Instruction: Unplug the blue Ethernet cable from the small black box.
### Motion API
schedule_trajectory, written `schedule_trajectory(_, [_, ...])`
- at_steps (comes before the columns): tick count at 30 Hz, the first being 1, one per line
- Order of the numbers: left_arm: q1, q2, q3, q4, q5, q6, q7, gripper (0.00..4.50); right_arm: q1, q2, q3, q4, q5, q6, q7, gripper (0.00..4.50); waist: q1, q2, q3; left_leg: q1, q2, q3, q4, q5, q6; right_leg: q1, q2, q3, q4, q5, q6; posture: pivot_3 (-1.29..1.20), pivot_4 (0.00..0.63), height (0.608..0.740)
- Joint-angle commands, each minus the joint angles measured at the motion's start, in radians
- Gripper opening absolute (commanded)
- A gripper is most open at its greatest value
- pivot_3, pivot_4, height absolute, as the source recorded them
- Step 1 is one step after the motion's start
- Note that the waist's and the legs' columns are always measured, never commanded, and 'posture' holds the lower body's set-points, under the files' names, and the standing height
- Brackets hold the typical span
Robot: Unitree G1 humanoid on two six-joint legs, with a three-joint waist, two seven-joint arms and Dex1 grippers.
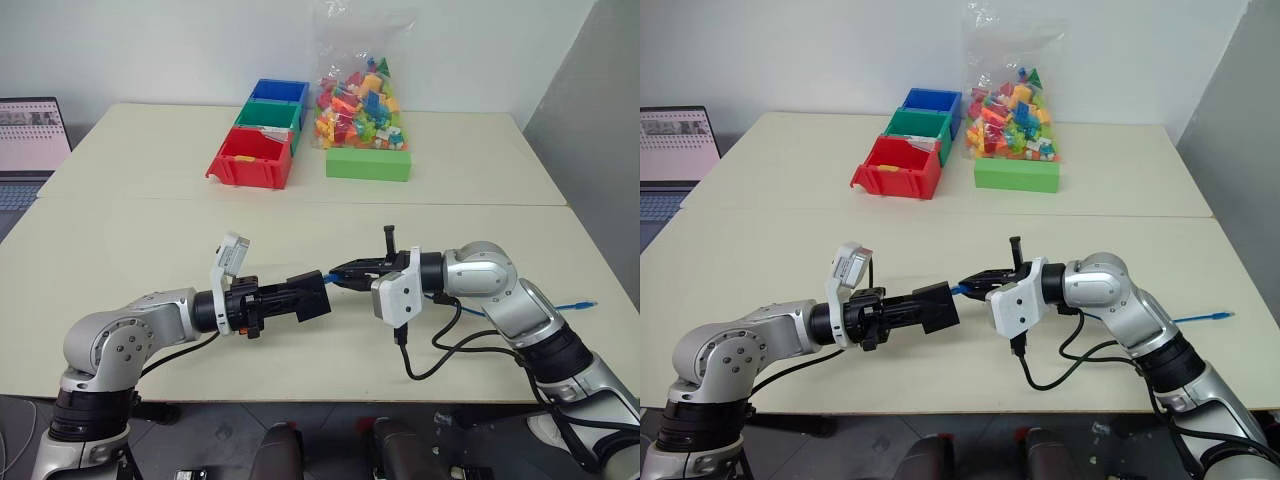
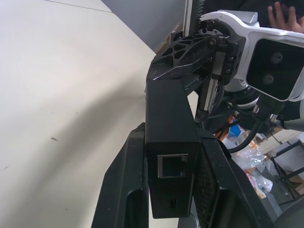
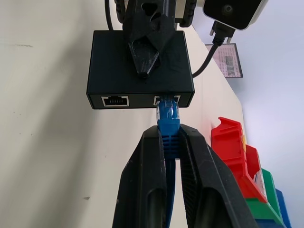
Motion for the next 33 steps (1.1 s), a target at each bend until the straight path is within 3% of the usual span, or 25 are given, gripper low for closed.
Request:
schedule_trajectory(1, [0.0,0.0,-0.008,0.006,0.015,-0.016,-0.003,0.79,-0.026,0.005,-0.015,-0.011,-0.013,-0.035,-0.006,0.13,0.0,0.0,0.0,0.0,0.0,0.0,0.0,0.0,0.0,0.0,0.0,0.0,0.0,0.0,0.0,0.0,0.15,0.74])
schedule_trajectory(3, [-0.002,0.004,-0.013,0.009,0.021,-0.021,-0.009,0.79,-0.024,0.002,-0.019,-0.017,-0.007,-0.031,0.0,0.83,0.0,0.0,0.0,0.0,0.0,0.0,0.0,0.0,0.0,0.0,0.0,0.0,0.0,0.0,0.0,0.0,0.15,0.74])
schedule_trajectory(10, [-0.012,0.07,-0.104,0.017,0.136,-0.121,-0.139,0.79,0.014,-0.036,-0.072,-0.136,0.17,0.138,0.081,2.29,0.0,0.0,0.0,0.0,0.0,0.0,0.0,0.0,0.0,0.0,0.0,0.0,0.0,0.0,0.0,0.0,0.15,0.74])
schedule_trajectory(13, [-0.02,0.074,-0.122,0.028,0.167,-0.175,-0.195,0.79,0.042,-0.074,-0.096,-0.209,0.27,0.324,0.129,3.02,0.002,0.0,0.0,0.0,0.0,0.0,0.0,0.0,0.0,0.0,0.0,0.0,0.0,0.0,0.0,0.0,0.15,0.74])
schedule_trajectory(15, [-0.027,0.075,-0.137,0.035,0.198,-0.228,-0.242,0.79,0.067,-0.101,-0.132,-0.308,0.44,0.59,0.127,3.54,0.002,0.0,0.0,0.0,0.0,0.0,0.0,0.0,0.0,0.0,0.0,0.0,0.0,0.0,0.0,0.0,0.15,0.74])
schedule_trajectory(18, [-0.033,0.069,-0.153,0.046,0.236,-0.314,-0.314,0.79,0.071,-0.103,-0.197,-0.387,0.682,0.93,0.079,3.55,0.002,0.0,0.0,0.0,0.0,0.0,0.0,0.0,0.0,0.0,0.0,0.0,0.0,0.0,0.0,0.0,0.15,0.74])
schedule_trajectory(22, [-0.054,0.064,-0.162,0.057,0.251,-0.382,-0.397,0.79,0.071,-0.056,-0.267,-0.358,0.834,1.135,0.005,3.55,-0.001,0.0,0.0,0.0,0.0,0.0,0.0,0.0,0.0,0.0,0.0,0.0,0.0,-0.001,0.001,0.0,0.15,0.74])
schedule_trajectory(26, [-0.079,0.067,-0.164,0.068,0.262,-0.398,-0.425,0.79,0.081,-0.025,-0.304,-0.345,0.929,1.252,-0.035,3.55,-0.001,0.0,0.0,-0.001,0.0,0.0,0.0,0.0,0.0,0.0,0.0,0.0,-0.001,-0.002,0.002,0.0,0.15,0.74])
schedule_trajectory(33, [-0.1,0.064,-0.156,0.068,0.262,-0.393,-0.419,0.79,0.094,0.005,-0.305,-0.341,0.951,1.291,-0.069,3.55,-0.001,0.0,0.0,-0.001,0.0,0.0,0.0,0.0,0.0,-0.001,0.001,0.0,-0.001,-0.003,0.004,0.0,0.15,0.74])
